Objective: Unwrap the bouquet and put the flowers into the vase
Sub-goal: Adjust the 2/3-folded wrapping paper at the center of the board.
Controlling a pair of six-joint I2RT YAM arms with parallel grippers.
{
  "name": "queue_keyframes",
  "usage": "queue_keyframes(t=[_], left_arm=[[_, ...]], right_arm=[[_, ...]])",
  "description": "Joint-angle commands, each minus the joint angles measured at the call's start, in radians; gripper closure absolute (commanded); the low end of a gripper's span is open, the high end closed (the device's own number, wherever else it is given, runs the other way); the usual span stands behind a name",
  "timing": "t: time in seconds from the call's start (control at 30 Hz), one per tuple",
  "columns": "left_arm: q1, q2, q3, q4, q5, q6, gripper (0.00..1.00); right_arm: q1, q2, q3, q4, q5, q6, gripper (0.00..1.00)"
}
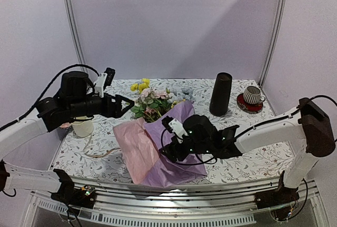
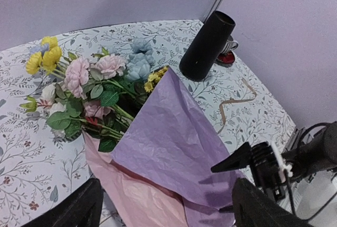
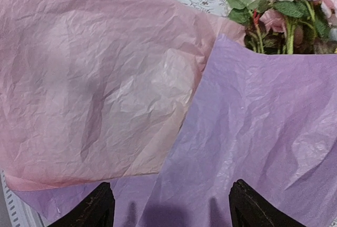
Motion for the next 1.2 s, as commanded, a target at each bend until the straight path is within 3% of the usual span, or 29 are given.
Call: queue_keyframes(t=[0.0,0.37,0.6,0.77,1.17], left_arm=[[-0.043,0.044,0.019,0.013,0.020,0.009,0.15],[-0.075,0.101,-0.071,-0.199,-0.135,-0.108,0.22],[-0.068,0.167,-0.094,-0.371,-0.222,-0.208,0.21],[-0.066,0.277,-0.074,-0.413,-0.335,-0.270,0.13],[-0.068,0.562,-0.083,-0.369,-0.489,-0.339,0.13]], right_arm=[[0.031,0.047,0.042,0.053,-0.052,0.041,0.23],[0.031,0.021,0.013,-0.030,0.069,0.041,0.23],[0.031,0.010,-0.002,-0.041,0.065,0.051,0.23],[0.040,0.069,0.092,-0.126,0.110,0.047,0.22],[0.084,0.222,0.283,-0.352,0.259,0.044,0.21]])
